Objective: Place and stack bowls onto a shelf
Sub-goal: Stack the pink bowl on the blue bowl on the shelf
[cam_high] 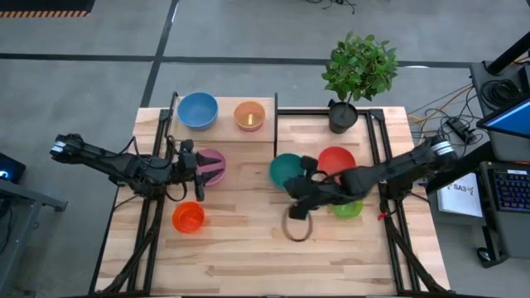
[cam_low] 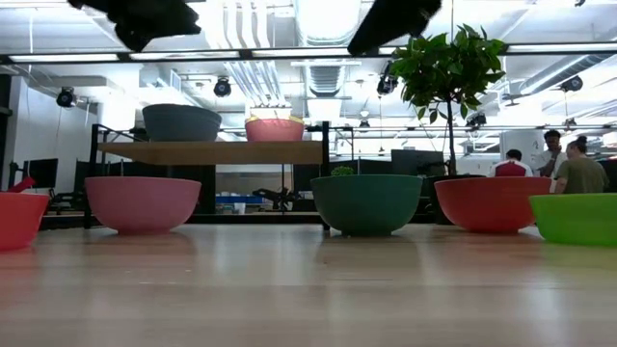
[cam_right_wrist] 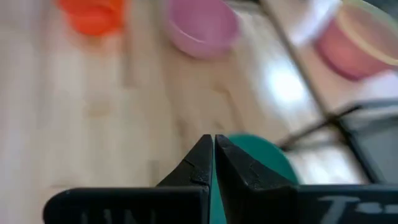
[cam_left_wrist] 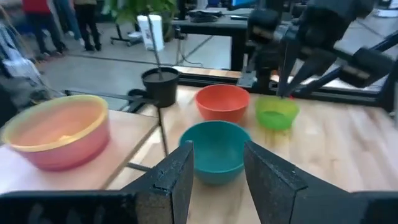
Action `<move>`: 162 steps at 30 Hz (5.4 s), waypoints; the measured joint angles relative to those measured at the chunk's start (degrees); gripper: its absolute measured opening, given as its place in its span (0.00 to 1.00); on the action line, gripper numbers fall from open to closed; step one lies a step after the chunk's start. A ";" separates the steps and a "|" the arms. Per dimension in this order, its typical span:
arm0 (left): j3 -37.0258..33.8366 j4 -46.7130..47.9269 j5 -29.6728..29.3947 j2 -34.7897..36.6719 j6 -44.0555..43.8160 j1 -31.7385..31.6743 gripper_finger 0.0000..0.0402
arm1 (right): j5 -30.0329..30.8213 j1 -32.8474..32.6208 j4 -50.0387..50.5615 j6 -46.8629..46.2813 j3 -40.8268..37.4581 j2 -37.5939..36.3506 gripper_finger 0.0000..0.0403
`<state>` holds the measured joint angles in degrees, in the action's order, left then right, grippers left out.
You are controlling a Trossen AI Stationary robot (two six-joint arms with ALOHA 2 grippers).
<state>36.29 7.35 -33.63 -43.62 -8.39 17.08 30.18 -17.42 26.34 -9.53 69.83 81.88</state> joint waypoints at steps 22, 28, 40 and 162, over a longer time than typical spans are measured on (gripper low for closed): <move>25.50 57.46 9.40 -38.01 -46.62 -2.92 0.25 | -10.93 0.80 -29.02 3.45 -33.55 -25.74 0.02; 29.37 60.75 12.11 -44.51 -46.49 -5.75 0.19 | -11.98 0.80 -28.37 4.22 -33.67 -25.06 0.02; 29.64 60.64 14.16 -45.64 -46.35 -8.50 0.34 | -15.44 0.03 -28.34 5.10 -33.69 -24.50 0.02; 61.44 75.80 16.22 -38.51 14.79 -45.31 0.22 | -15.17 -7.07 -47.64 5.08 -42.96 -24.45 0.02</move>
<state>97.73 83.15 -17.41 -82.13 6.39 -28.23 15.00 -24.49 -21.30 -4.45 26.87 57.43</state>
